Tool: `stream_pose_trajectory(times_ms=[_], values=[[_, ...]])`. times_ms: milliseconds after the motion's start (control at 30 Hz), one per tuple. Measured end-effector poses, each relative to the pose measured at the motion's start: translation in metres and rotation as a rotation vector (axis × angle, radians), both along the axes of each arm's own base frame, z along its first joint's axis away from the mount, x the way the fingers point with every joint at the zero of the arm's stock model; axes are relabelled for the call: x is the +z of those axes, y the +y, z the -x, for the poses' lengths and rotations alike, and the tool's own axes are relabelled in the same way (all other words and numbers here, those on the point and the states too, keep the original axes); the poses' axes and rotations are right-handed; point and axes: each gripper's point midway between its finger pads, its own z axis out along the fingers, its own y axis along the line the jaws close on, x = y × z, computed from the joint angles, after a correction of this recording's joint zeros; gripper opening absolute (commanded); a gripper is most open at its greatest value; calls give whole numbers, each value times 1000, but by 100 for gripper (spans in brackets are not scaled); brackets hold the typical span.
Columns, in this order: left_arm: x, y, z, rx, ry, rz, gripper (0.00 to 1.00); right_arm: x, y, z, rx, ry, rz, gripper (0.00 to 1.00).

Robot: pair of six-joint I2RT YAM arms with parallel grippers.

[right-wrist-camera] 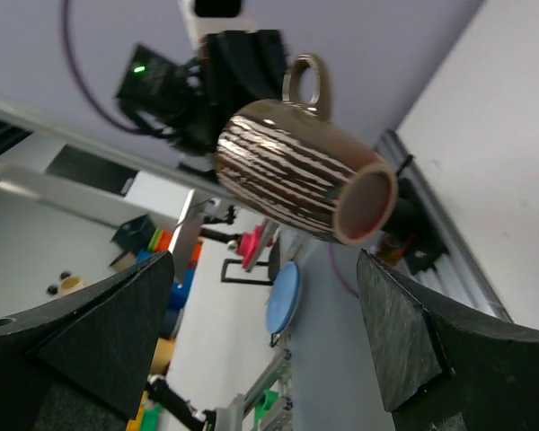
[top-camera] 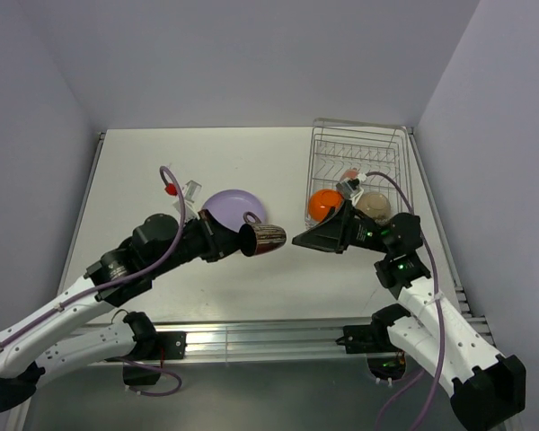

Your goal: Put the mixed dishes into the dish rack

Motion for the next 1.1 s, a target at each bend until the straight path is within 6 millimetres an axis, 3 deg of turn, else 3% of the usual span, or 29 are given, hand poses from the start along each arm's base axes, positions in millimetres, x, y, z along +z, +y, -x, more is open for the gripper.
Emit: stream_pose_trajectory(times_ms=[200, 400, 667, 933, 1100], values=[[28, -9, 10, -76, -75, 121, 0, 37, -4, 22, 84, -73, -114, 89], [56, -14, 18, -133, -157, 238, 0, 46, -6, 28, 103, -85, -145, 89], [53, -27, 23, -196, -164, 294, 0, 46, -3, 31, 125, -77, -147, 87], [54, -35, 26, -238, -162, 338, 0, 46, 3, 32, 152, -66, -155, 71], [55, -38, 28, -257, -163, 364, 0, 47, 5, 31, 164, -62, -167, 68]])
